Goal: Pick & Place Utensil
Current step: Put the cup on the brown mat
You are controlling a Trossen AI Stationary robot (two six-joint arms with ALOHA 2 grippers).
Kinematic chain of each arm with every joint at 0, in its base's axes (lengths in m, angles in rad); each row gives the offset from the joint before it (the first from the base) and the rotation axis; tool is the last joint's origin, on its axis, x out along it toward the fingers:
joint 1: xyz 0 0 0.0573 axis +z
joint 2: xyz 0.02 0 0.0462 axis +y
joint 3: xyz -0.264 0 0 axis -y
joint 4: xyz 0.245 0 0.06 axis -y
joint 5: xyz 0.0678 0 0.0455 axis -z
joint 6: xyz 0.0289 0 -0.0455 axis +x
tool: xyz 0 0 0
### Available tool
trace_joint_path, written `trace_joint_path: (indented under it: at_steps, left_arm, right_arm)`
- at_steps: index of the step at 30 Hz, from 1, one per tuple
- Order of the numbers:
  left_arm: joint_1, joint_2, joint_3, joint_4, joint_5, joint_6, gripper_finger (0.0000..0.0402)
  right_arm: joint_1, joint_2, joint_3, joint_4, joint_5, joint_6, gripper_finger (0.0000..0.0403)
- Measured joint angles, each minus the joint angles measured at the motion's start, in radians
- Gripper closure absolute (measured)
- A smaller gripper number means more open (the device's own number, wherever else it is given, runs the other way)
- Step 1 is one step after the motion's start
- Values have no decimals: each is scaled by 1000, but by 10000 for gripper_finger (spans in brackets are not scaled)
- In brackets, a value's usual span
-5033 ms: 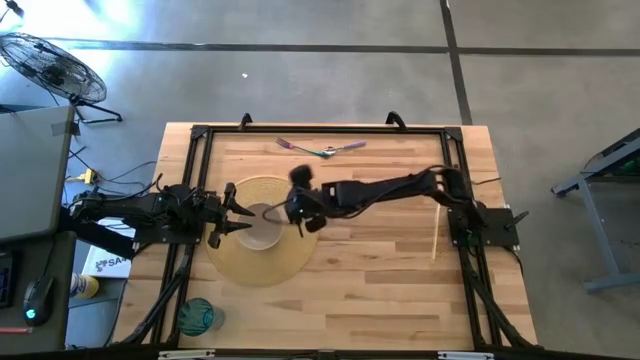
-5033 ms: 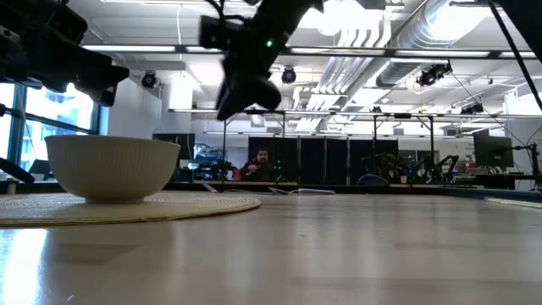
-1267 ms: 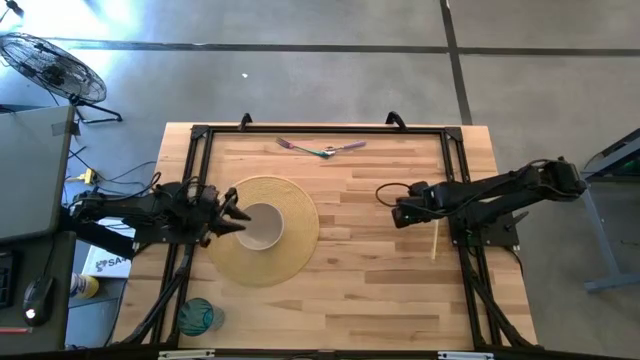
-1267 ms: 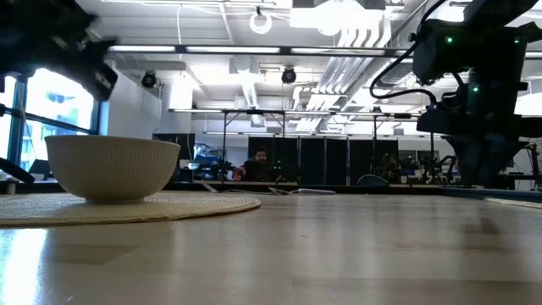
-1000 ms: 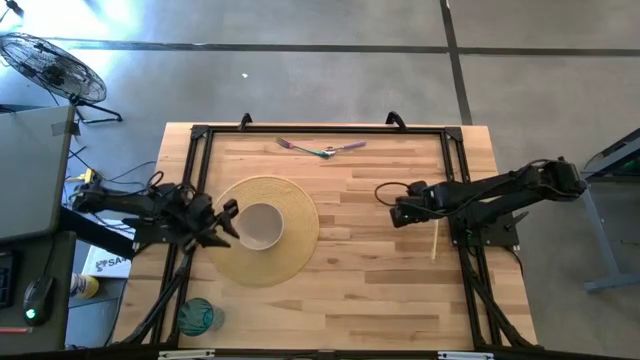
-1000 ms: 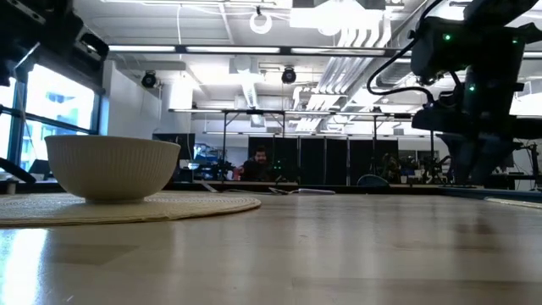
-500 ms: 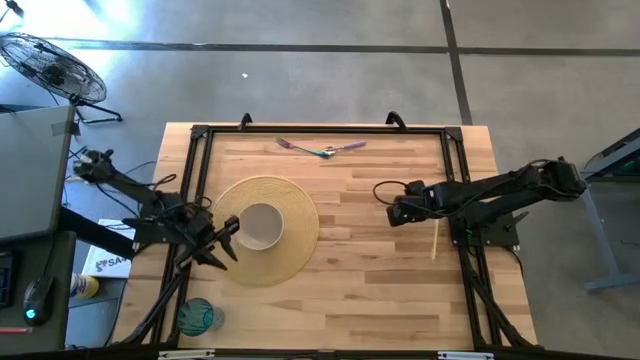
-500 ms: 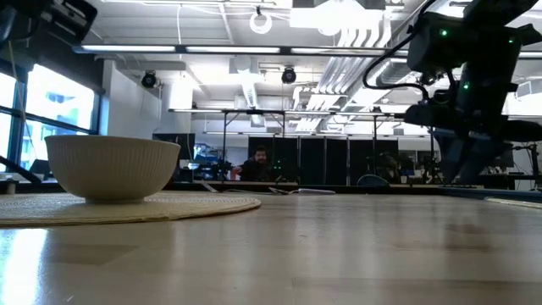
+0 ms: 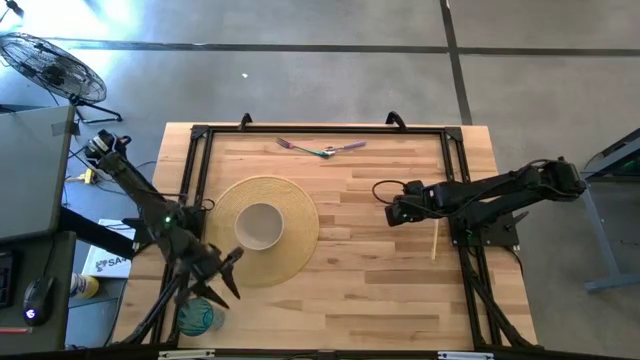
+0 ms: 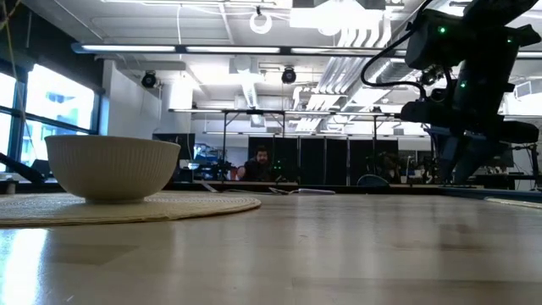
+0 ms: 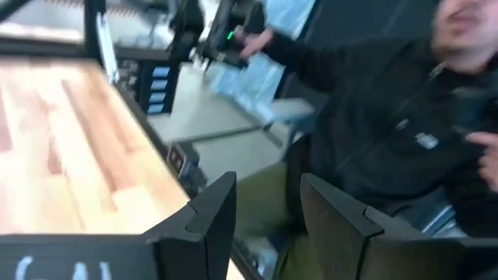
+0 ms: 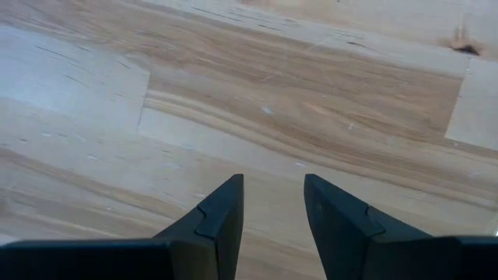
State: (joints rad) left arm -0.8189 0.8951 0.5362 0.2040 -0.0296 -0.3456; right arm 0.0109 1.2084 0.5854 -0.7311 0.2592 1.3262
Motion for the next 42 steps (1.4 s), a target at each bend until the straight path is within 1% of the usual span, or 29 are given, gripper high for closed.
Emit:
trace_joint_path:
  at_steps: [3, 7, 11, 15, 20, 22, 27, 31, 38, 42]
  left_arm:
    - [-45, 88, 98, -98, -55, -8, 259]
    - [-91, 194, 233, -223, -79, -55, 259]
    - [-133, 275, 376, -385, -86, -145, 259]
    - [-163, 336, 516, -588, -86, -307, 259]
    - [-199, 390, 641, -807, -88, -607, 259]
    - [-217, 401, 663, -855, -87, -687, 259]
    - [-263, 412, 664, -945, -74, -867, 259]
    - [-296, 412, 664, -1035, -78, -997, 259]
    - [-328, 420, 664, -1060, -123, -1021, 259]
    - [-328, 456, 664, -1061, -95, -1037, 259]
  right_arm:
    - [0, 0, 0, 1, 0, 0, 273]
    - [0, 0, 0, 8, -7, 0, 273]
    - [0, 0, 0, 12, -16, 0, 273]
    - [0, 0, 0, 12, -18, -6, 273]
    - [0, 0, 0, 12, 5, -14, 273]
    - [0, 0, 0, 18, 32, -31, 273]
    - [0, 0, 0, 49, 111, -45, 273]
    - [0, 0, 0, 86, 130, -51, 273]
    - [0, 0, 0, 134, 173, -121, 273]
    - [0, 0, 0, 146, 177, -130, 273]
